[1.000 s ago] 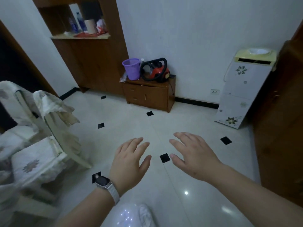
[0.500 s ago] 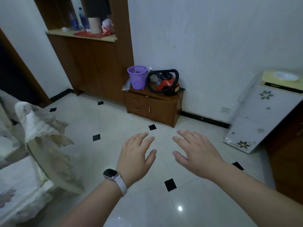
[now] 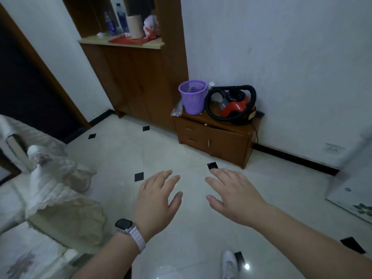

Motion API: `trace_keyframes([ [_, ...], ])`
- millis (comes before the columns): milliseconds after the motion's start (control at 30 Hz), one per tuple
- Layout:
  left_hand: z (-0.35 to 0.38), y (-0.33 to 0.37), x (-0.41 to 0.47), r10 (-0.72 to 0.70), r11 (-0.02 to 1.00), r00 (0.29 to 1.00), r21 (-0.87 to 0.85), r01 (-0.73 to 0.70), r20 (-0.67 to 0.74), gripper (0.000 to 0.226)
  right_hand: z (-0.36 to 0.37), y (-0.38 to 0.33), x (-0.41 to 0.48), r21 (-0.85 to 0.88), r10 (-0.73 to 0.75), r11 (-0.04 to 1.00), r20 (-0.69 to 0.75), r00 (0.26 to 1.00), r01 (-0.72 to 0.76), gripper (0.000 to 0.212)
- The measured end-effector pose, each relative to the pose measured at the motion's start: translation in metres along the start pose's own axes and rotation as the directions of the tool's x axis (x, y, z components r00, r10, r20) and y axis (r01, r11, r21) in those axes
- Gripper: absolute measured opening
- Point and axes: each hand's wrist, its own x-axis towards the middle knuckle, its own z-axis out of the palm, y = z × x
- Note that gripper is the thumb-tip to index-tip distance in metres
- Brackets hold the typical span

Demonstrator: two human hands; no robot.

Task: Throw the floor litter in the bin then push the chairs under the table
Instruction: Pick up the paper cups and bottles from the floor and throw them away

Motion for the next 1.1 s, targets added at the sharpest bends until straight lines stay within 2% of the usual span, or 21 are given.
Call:
trace_keyframes([
  [67, 0.007, -0.008, 0.039, -0.043, 0.999, 0.999, 0.030, 0.042, 0.016, 0.045, 0.012, 0.028, 0.038, 0.020, -0.035, 0.999, 0.007, 0.999, 0.035, 0.046],
  [267, 0.011, -0.018, 0.159, -0.011, 0.989, 1.000, 0.147, 0.011, 0.001, 0.046, 0.016, 0.109, 0.149, 0.049, -0.101, 0.994, -0.007, 0.995, 0.101, 0.046],
  [400, 0.014, -0.034, 0.200, -0.048, 0.987, 0.998, 0.155, 0.052, -0.030, 0.044, 0.021, 0.140, 0.209, 0.093, -0.137, 0.986, -0.005, 0.991, 0.137, 0.048],
  [667, 0.027, -0.121, 0.258, -0.187, 0.968, 0.980, 0.155, 0.196, -0.074, 0.043, 0.058, 0.138, 0.333, 0.134, -0.268, 0.954, -0.033, 0.963, 0.269, 0.046],
  [867, 0.054, -0.210, 0.332, -0.117, 0.976, 0.989, 0.174, 0.132, -0.095, 0.040, 0.096, 0.138, 0.444, 0.051, -0.348, 0.935, -0.039, 0.937, 0.350, 0.044],
  [1100, 0.051, -0.325, 0.444, -0.075, 0.987, 0.988, 0.132, 0.093, -0.132, 0.041, 0.113, 0.130, 0.587, -0.049, -0.346, 0.936, 0.035, 0.937, 0.348, 0.046],
])
